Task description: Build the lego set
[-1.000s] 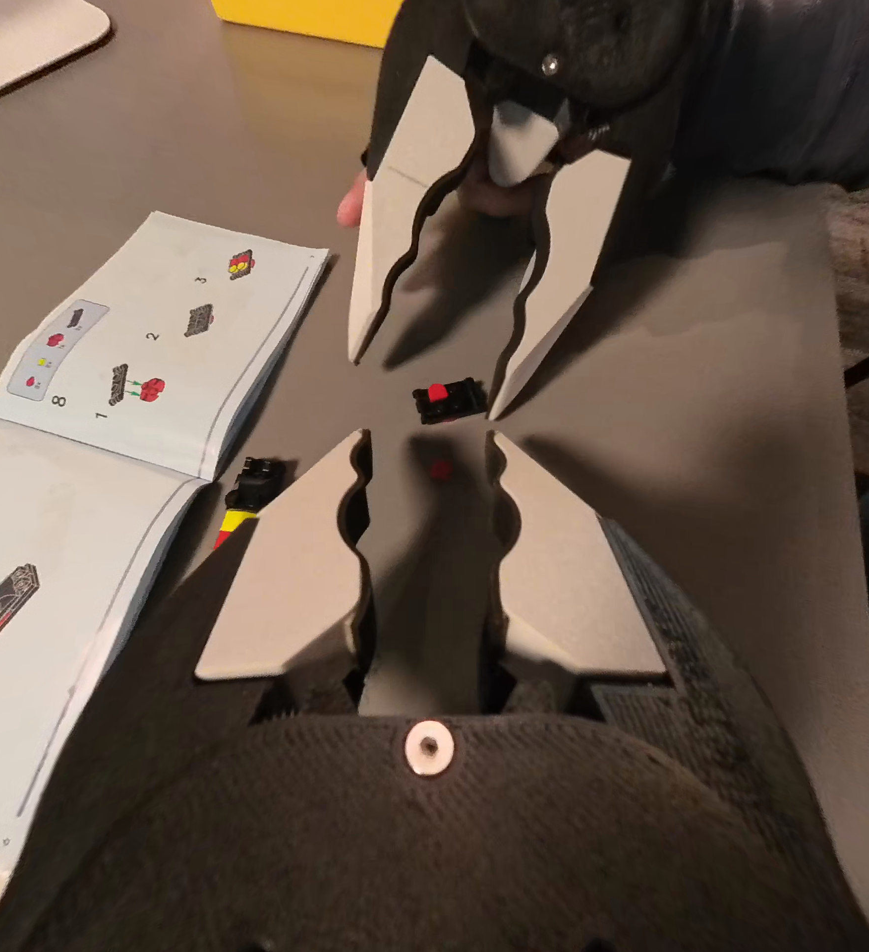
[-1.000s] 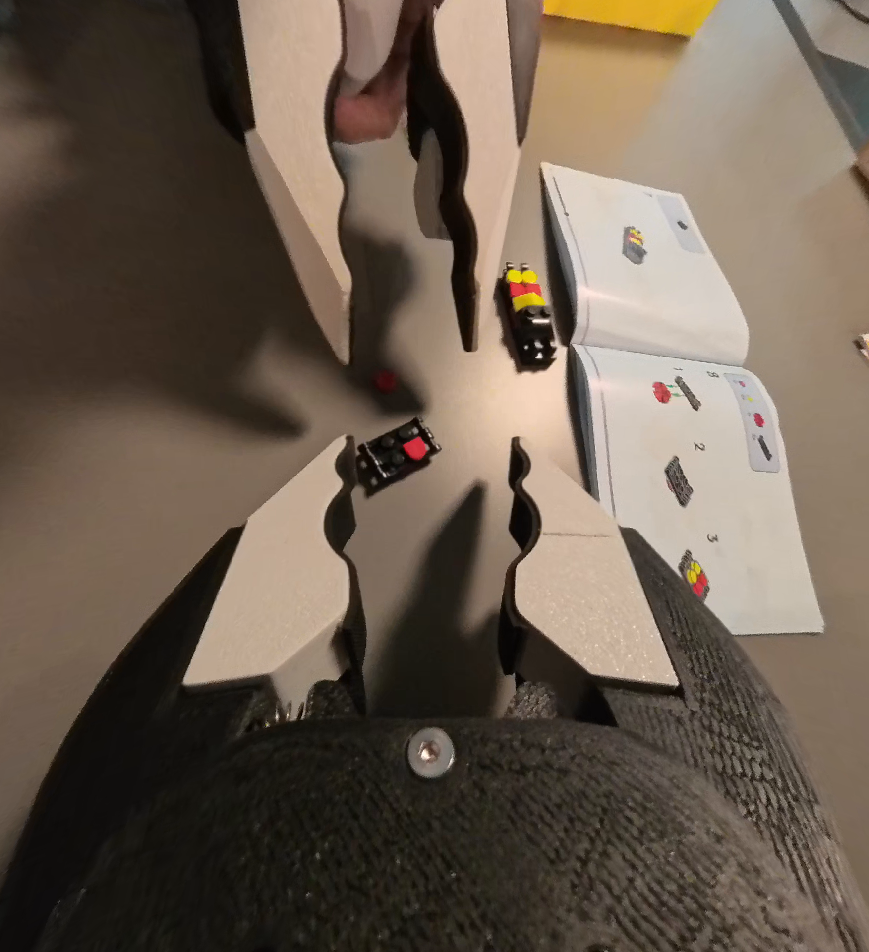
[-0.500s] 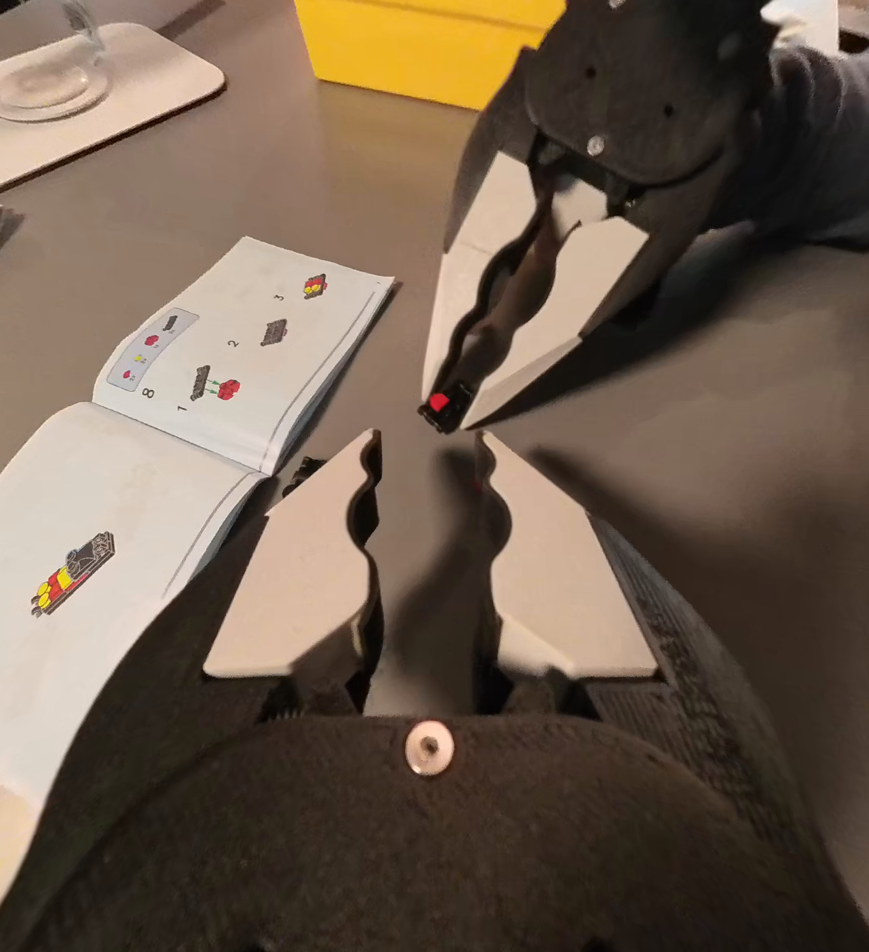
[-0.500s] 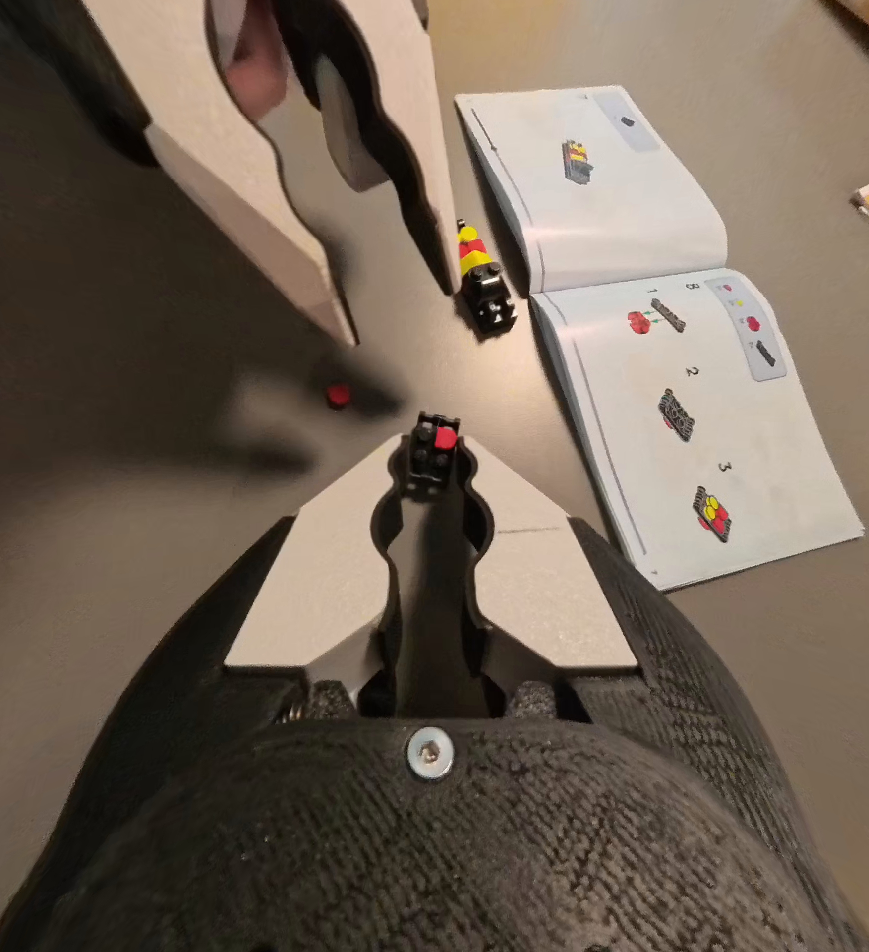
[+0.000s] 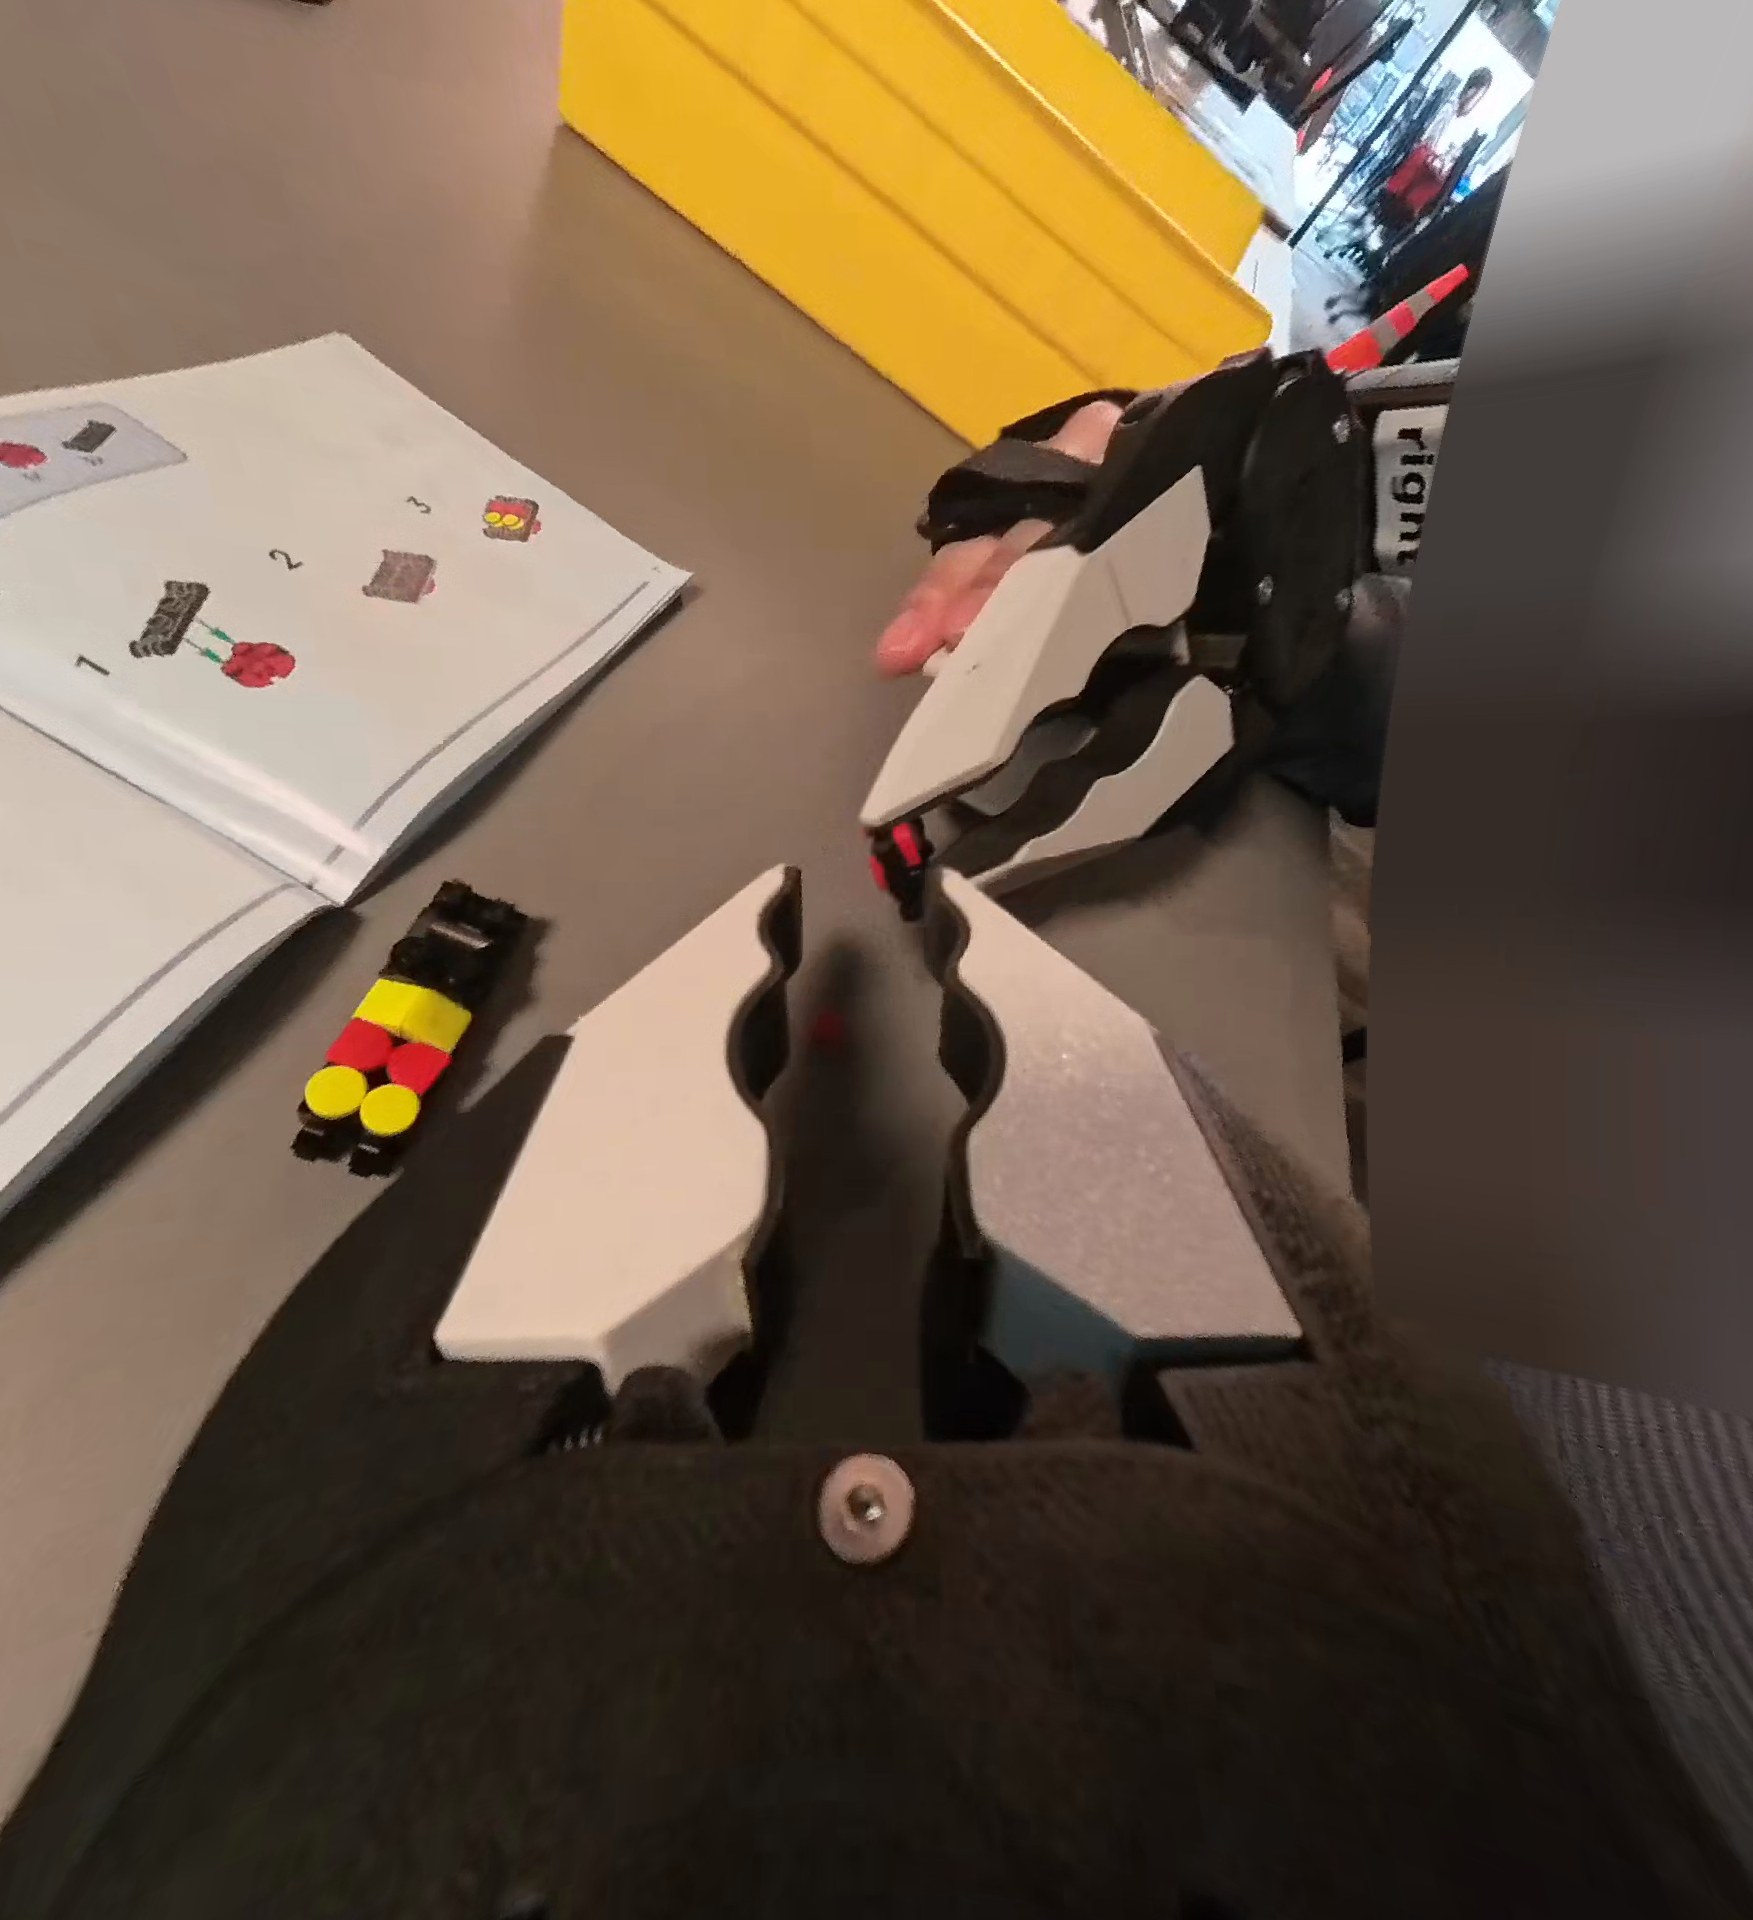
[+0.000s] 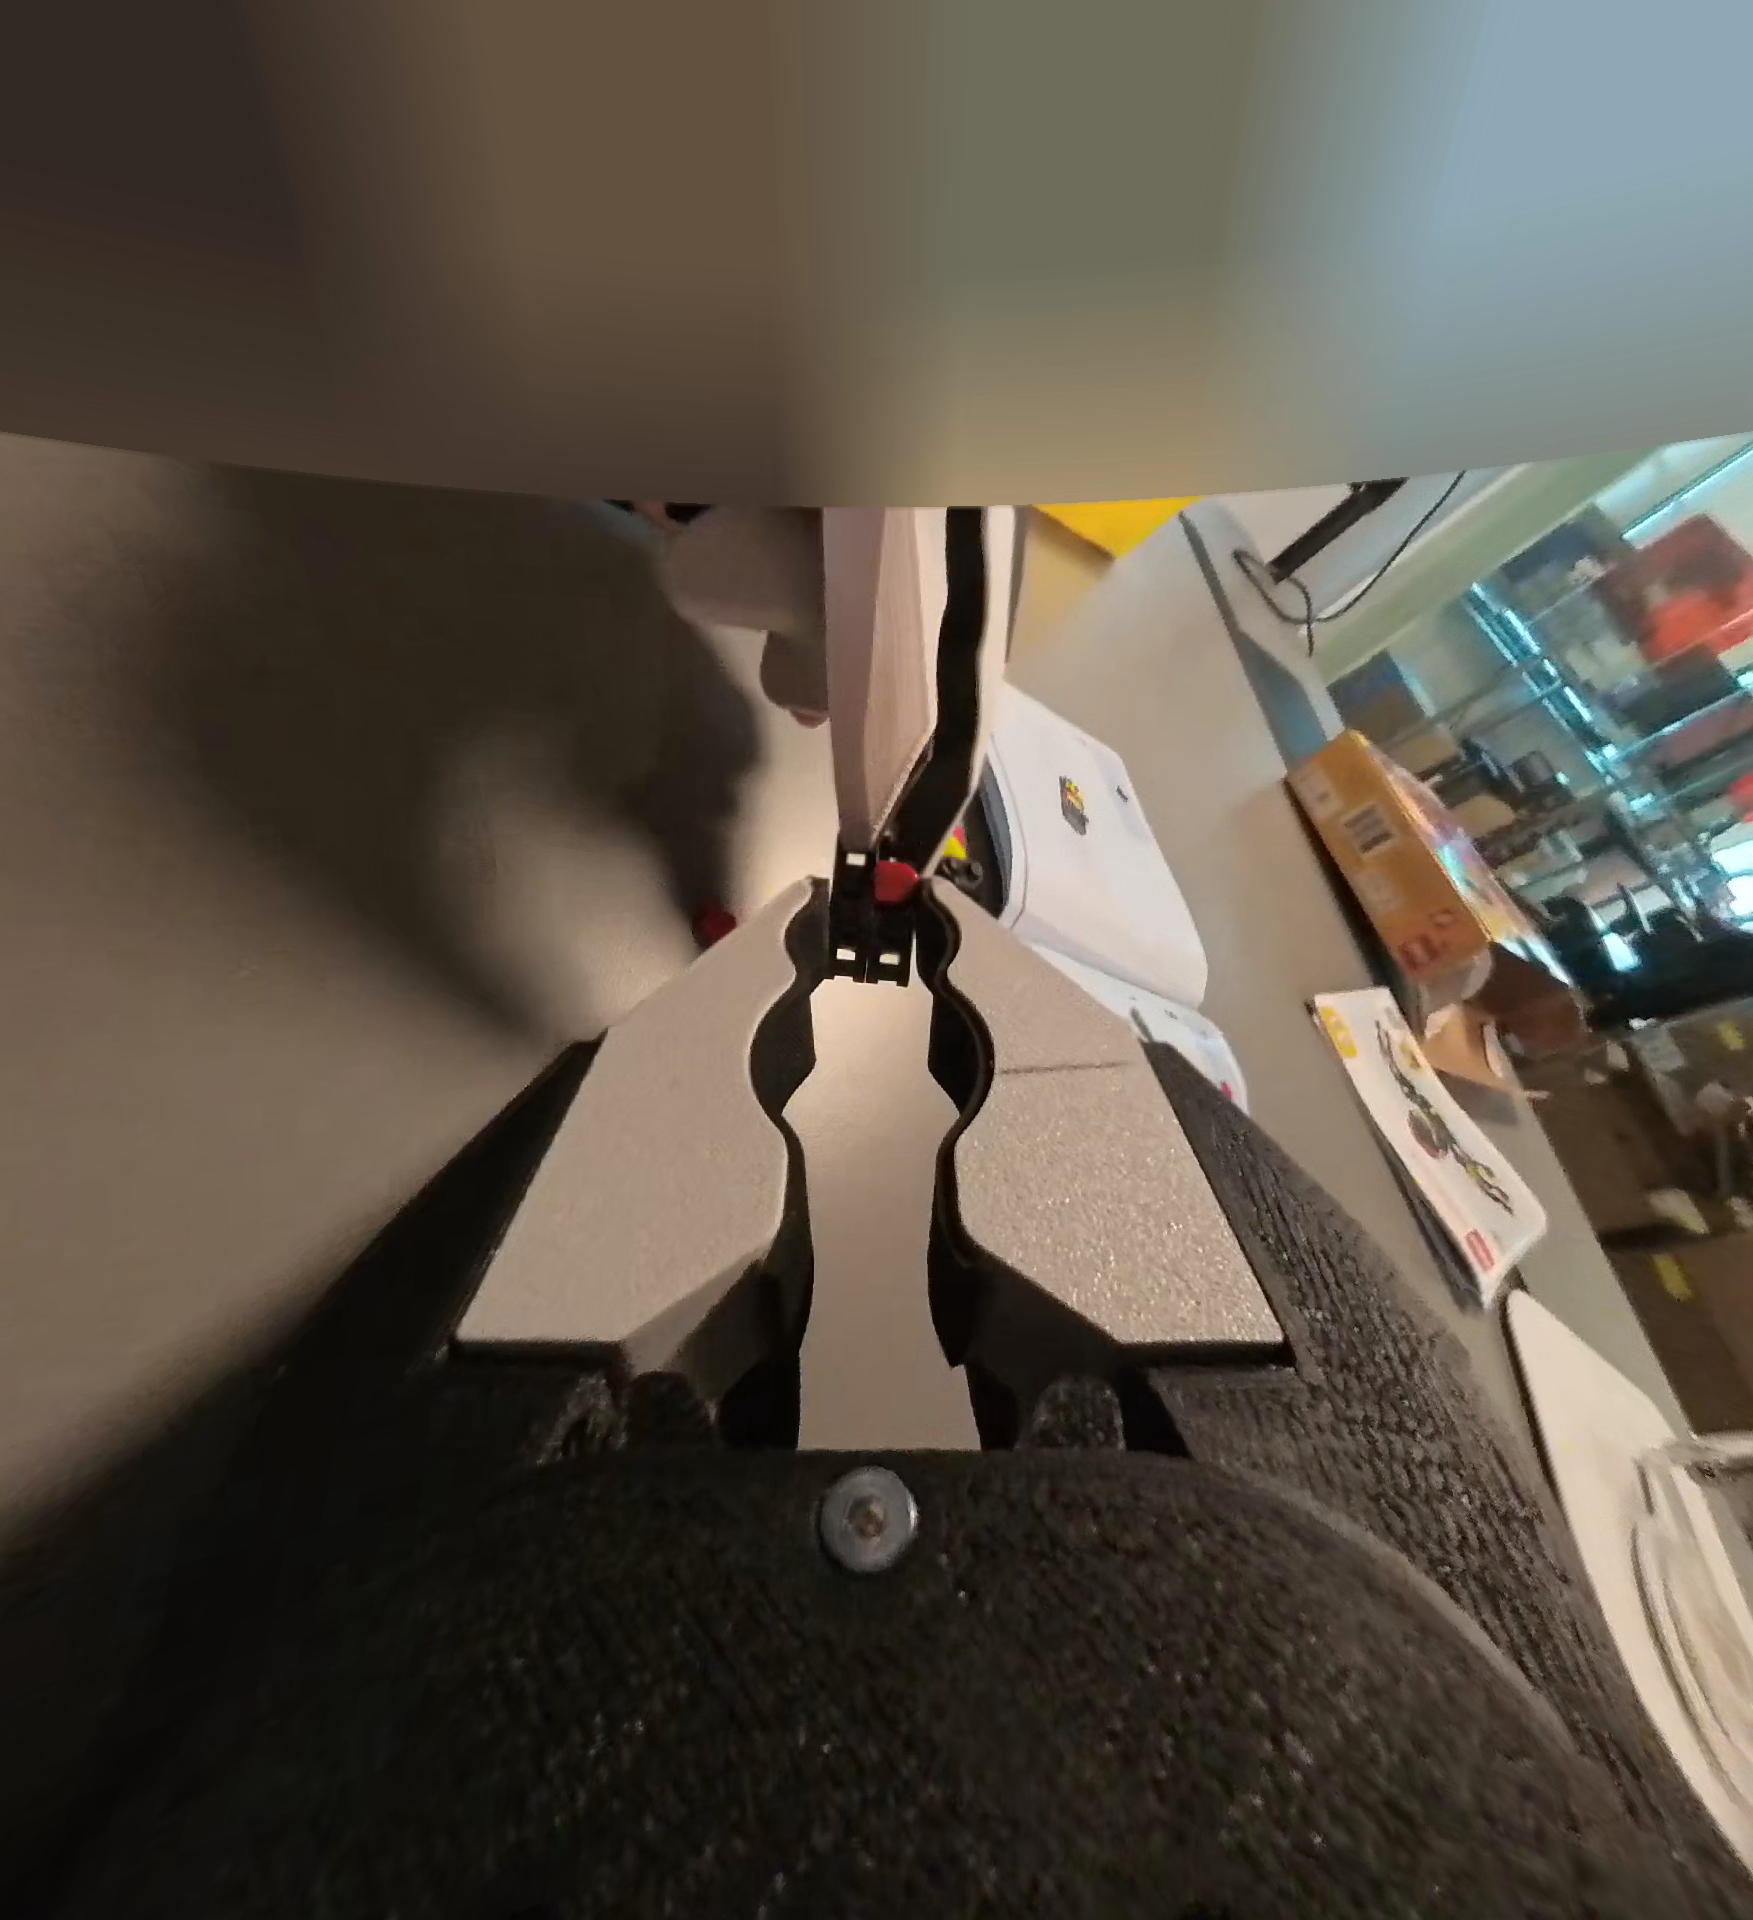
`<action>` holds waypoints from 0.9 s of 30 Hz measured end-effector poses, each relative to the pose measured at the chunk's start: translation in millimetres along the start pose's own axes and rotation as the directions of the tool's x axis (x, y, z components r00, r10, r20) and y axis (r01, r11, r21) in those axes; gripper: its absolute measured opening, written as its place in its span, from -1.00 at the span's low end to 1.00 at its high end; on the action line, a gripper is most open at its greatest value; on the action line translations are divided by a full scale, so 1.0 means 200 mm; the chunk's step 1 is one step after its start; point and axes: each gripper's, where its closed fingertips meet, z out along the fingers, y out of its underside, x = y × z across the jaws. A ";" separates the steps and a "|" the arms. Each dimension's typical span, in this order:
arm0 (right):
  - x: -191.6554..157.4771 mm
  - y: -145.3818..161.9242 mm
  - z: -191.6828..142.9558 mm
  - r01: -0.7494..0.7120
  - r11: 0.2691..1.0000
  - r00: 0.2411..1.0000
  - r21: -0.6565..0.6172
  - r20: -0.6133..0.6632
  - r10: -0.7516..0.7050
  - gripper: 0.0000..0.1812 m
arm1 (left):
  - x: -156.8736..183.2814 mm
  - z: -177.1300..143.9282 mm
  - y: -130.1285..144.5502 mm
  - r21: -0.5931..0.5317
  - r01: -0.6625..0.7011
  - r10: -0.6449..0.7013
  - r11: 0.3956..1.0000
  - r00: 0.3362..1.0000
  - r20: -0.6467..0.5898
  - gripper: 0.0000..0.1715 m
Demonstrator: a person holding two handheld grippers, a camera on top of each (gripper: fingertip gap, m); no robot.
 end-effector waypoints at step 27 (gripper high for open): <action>0.05 -0.04 -0.03 0.042 0.996 0.997 0.076 -0.073 -0.037 -0.85 | 0.07 -0.01 -0.07 0.117 0.126 -0.101 0.985 0.974 -0.201 -0.93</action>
